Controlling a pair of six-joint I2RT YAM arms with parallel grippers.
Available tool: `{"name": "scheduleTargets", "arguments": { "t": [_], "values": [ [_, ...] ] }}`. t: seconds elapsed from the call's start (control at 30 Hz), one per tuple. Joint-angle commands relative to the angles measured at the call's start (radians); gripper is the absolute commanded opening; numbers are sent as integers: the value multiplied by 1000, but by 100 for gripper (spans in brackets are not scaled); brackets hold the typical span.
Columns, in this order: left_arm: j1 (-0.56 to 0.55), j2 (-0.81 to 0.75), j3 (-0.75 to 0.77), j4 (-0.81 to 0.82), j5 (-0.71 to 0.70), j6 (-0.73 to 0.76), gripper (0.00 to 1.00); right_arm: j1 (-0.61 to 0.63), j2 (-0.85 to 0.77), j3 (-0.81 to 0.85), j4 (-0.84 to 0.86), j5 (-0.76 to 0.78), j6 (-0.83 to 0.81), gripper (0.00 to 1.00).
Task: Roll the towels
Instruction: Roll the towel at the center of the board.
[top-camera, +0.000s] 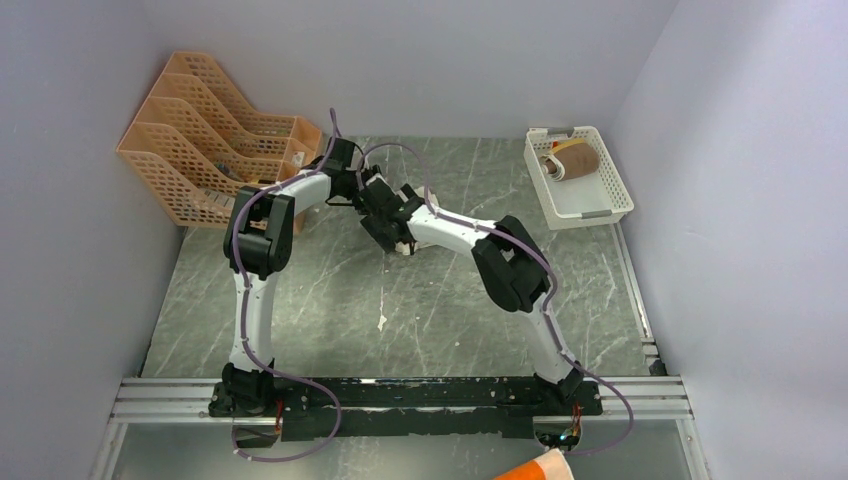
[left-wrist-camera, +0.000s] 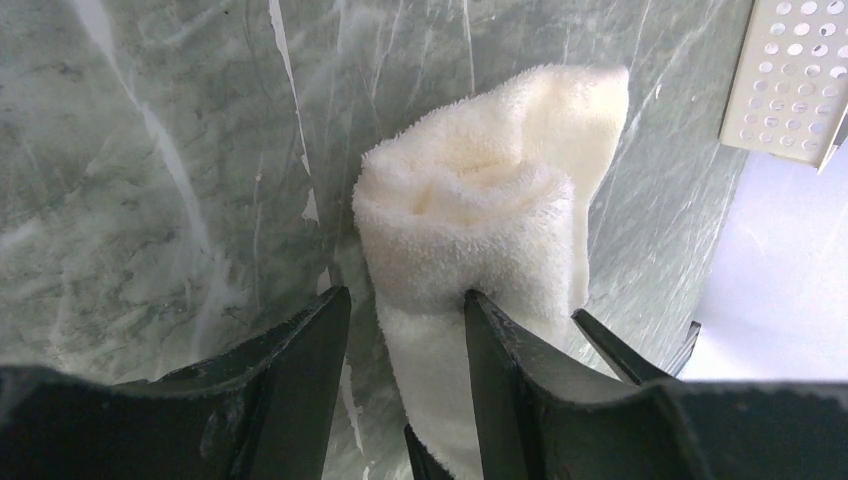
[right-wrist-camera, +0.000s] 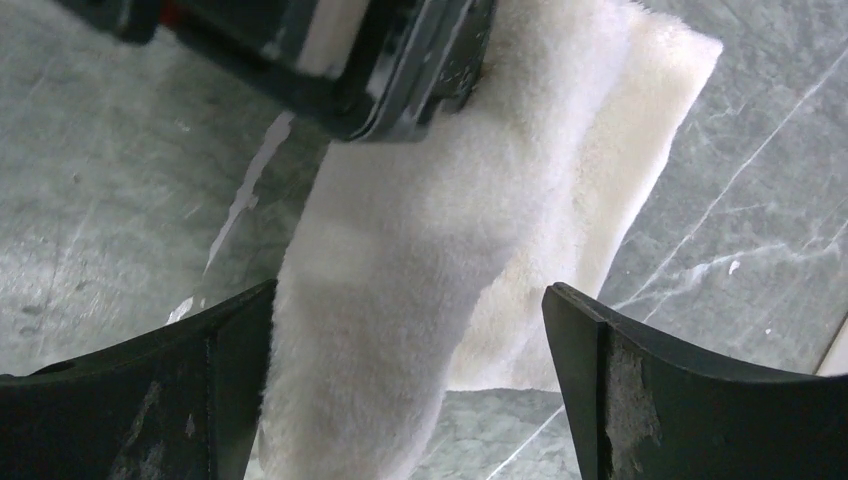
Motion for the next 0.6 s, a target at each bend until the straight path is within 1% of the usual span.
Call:
{"name": "scheduleTargets", "arguments": {
  "t": [0.0,0.1,0.2,0.27,0.33,0.37,0.4,0.43,0.47,0.5,0.57],
  "values": [
    [-10,19,39,-35,-13,18,57,-10,42,64,5,76,40,100],
    [-9,21,42,-43,-12,21,57,-9,54,90,12,56,45,98],
    [-8,21,44,-48,-11,22,58,-10,52,90,29,5,45,90],
    [-8,16,45,-52,-13,21,58,-12,41,73,47,-32,46,79],
    [-2,8,48,-56,-20,26,58,-22,26,48,65,-81,59,65],
    [3,2,48,-57,-21,26,59,-32,18,35,75,-116,74,55],
    [11,-5,51,-59,-22,26,59,-51,8,21,81,-146,86,44],
    [20,-11,55,-61,-22,28,59,-63,-3,4,92,-172,98,36],
    [33,-16,58,-66,-23,32,59,-78,-14,-12,102,-196,107,30],
    [45,-24,59,-70,-24,34,59,-89,-22,-27,110,-218,115,26],
    [71,-43,54,-76,-21,36,60,-112,-41,-51,128,-266,128,24]
  ]
}}
